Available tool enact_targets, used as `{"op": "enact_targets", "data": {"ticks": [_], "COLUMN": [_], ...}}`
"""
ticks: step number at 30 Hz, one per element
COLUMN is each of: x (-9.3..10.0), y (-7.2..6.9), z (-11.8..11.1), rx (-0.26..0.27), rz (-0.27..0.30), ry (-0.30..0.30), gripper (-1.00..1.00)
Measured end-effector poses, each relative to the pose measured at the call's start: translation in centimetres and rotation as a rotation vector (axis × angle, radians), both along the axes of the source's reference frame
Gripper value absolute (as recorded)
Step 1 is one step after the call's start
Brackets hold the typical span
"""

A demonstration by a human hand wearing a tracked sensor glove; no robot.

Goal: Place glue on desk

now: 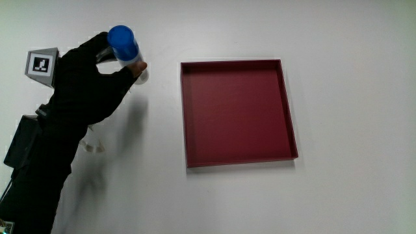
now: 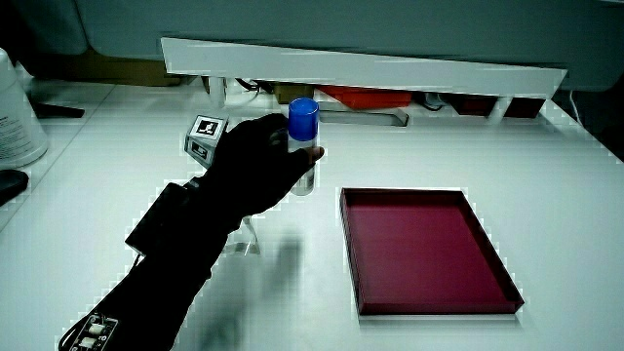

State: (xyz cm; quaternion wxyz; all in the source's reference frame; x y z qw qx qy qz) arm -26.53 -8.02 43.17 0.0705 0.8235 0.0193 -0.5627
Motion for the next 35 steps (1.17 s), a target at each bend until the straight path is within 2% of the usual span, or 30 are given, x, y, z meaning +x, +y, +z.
{"op": "enact_targets", "data": {"ticks": [1, 5, 8, 9, 11, 15, 16, 18, 20, 21, 22, 26, 31, 35], "x": [-0.3, -1.2, -1.7, -1.9, -1.9, -2.4, -2.4, -2.3, -2.2, -2.4, -2.4, -2.0, -2.0, -2.0], "y": [-0.1, 0.0, 0.2, 0.3, 0.4, 0.6, 0.6, 0.7, 1.0, 1.0, 1.0, 0.8, 0.9, 1.3], "z": [0.4, 2.0, 3.3, 3.8, 4.4, 5.2, 5.5, 5.8, 5.9, 6.1, 6.2, 6.0, 6.4, 6.6], "rx": [0.011, -0.003, -0.031, -0.051, -0.053, -0.08, -0.066, -0.069, -0.093, -0.088, -0.1, -0.108, -0.123, -0.16], "rz": [-0.003, -0.052, -0.078, -0.088, -0.093, -0.11, -0.111, -0.104, -0.118, -0.123, -0.127, -0.107, -0.109, -0.101], "ry": [-0.014, -0.033, -0.048, -0.076, -0.043, -0.069, -0.065, -0.06, -0.05, -0.044, -0.056, -0.048, -0.049, -0.042], "gripper": [0.0, 0.0, 0.0, 0.0, 0.0, 0.0, 0.0, 0.0, 0.0, 0.0, 0.0, 0.0, -0.31, -0.56]}}
